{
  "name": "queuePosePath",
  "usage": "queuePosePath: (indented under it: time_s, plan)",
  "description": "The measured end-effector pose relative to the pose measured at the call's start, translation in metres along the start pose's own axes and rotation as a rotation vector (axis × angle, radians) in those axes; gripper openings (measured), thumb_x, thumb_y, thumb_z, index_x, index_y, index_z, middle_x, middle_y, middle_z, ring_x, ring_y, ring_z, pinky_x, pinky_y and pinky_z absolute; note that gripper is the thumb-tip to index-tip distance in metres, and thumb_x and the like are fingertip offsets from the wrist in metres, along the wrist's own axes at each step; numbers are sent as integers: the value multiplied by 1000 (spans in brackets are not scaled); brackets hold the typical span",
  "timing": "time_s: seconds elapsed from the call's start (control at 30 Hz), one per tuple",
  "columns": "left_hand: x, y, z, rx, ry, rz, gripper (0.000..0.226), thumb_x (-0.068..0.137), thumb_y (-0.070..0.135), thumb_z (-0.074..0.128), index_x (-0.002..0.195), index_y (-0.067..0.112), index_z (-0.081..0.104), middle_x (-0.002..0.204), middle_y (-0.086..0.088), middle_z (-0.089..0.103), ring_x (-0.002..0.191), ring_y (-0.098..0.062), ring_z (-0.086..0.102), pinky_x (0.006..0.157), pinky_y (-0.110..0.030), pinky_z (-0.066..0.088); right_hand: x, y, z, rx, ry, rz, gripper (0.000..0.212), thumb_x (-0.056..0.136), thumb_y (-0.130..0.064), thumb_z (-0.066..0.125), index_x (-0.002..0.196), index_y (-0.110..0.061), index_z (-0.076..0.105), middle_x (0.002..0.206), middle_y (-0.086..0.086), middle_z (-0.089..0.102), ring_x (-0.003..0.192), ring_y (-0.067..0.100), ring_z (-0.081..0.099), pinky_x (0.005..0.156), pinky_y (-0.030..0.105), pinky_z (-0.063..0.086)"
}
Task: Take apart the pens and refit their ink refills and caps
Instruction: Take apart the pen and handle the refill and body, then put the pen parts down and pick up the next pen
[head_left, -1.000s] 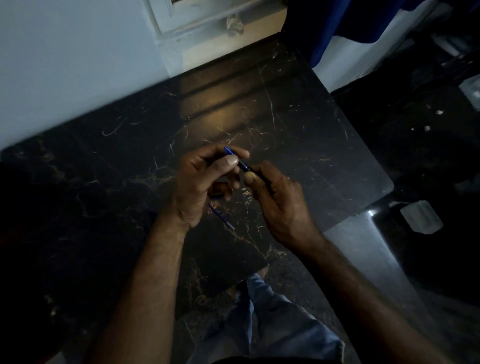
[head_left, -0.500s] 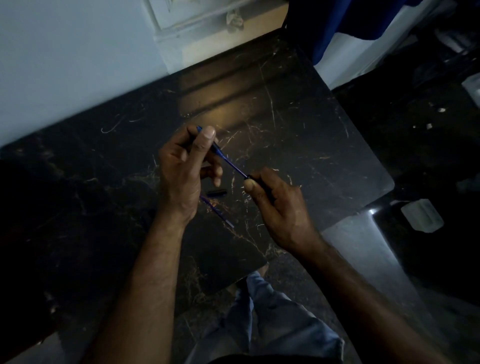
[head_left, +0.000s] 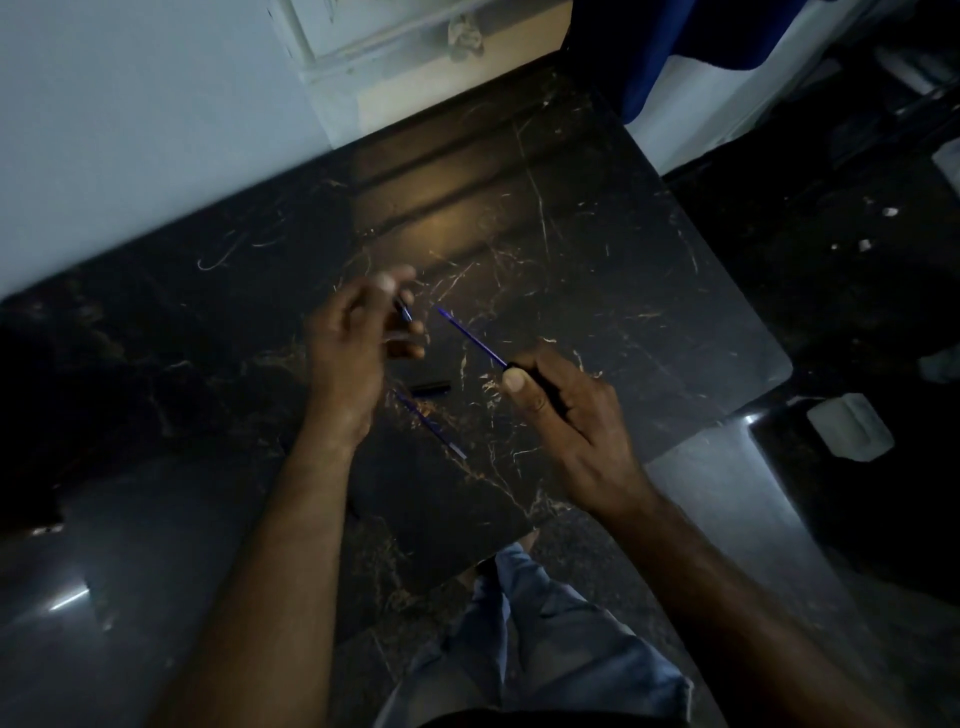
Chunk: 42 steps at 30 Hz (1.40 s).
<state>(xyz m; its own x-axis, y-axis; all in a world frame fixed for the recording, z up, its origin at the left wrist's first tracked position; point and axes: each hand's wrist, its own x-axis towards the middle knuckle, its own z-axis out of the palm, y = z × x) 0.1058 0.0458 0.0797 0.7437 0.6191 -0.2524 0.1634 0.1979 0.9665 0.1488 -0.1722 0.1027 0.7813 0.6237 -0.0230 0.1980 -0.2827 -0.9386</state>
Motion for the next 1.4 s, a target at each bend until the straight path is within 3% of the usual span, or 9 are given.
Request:
queuePosePath:
  time_s: [0.17, 0.4, 0.63, 0.73, 0.83, 0.97, 1.13, 1.3, 1.4]
  plan:
    - [30, -76, -22, 972, -319, 138, 15, 94, 33, 78, 107, 27, 77, 94, 11, 64, 85, -14, 68, 70, -28, 50, -4, 3, -2, -15, -3, 5, 24, 112, -31, 50, 99, -17, 65, 78, -1, 58, 67, 18, 56, 59, 27, 43]
    - [34, -80, -17, 1106, -342, 105, 17, 88, 31, 83, 97, 31, 69, 93, 15, 66, 83, -5, 60, 62, -16, 35, -12, 12, -7, 13, 16, 32, 24, 111, -31, 50, 96, -18, 63, 76, -4, 55, 65, 11, 51, 60, 23, 40]
    - [26, -79, -19, 994, -333, 113, 12, 94, 29, 78, 105, 30, 73, 98, 13, 69, 79, 5, 60, 67, -20, 48, -15, 15, -8, 14, 17, 43, 20, 111, -23, 52, 96, -18, 64, 76, -6, 54, 64, 10, 51, 59, 26, 40]
    - [14, -48, -11, 698, -256, 32, 16, 100, 19, 69, 109, 30, 75, 101, 6, 75, 80, -3, 66, 70, -27, 56, -15, 18, -9, 17, 24, 31, 21, 111, -25, 52, 96, -18, 64, 76, -5, 55, 64, 11, 52, 59, 28, 41]
    - [-4, -3, 9, 266, -434, -59, 18, 101, 12, 68, 116, 17, 77, 92, 5, 77, 72, -8, 64, 59, -24, 53, -14, 22, -9, 2, 52, 45, 24, 110, -32, 49, 97, -19, 65, 77, -13, 53, 66, 5, 51, 61, 22, 40]
    - [-16, 16, 32, 206, -596, 26, 16, 99, 2, 68, 108, 11, 77, 78, 7, 75, 62, -4, 64, 55, -22, 53, -7, 22, -5, -14, 85, 31, 29, 109, -38, 46, 98, -19, 64, 75, -11, 52, 64, 6, 51, 58, 27, 42]
    - [-9, 23, 29, 47, -632, -2, 18, 98, 1, 65, 113, 5, 74, 100, -6, 78, 82, -15, 75, 64, -28, 63, 2, 19, -3, -29, 100, 22, 15, 113, -24, 51, 102, -25, 62, 77, -17, 51, 65, 1, 51, 61, 15, 38]
    - [-7, 25, 37, 76, -497, 25, 11, 96, 6, 70, 103, 10, 78, 92, -4, 80, 77, -14, 76, 63, -26, 63, 3, 28, 0, -6, 117, 43, 28, 111, -33, 47, 98, -15, 63, 76, -3, 55, 64, 10, 52, 58, 18, 40]
    - [15, 24, 20, -143, -179, 13, 12, 101, 7, 67, 103, 12, 78, 88, 0, 78, 74, -10, 72, 63, -22, 60, 0, 33, -2, 1, 147, 52, 34, 110, -35, 47, 97, -9, 64, 77, 5, 58, 65, 17, 54, 56, 30, 45]
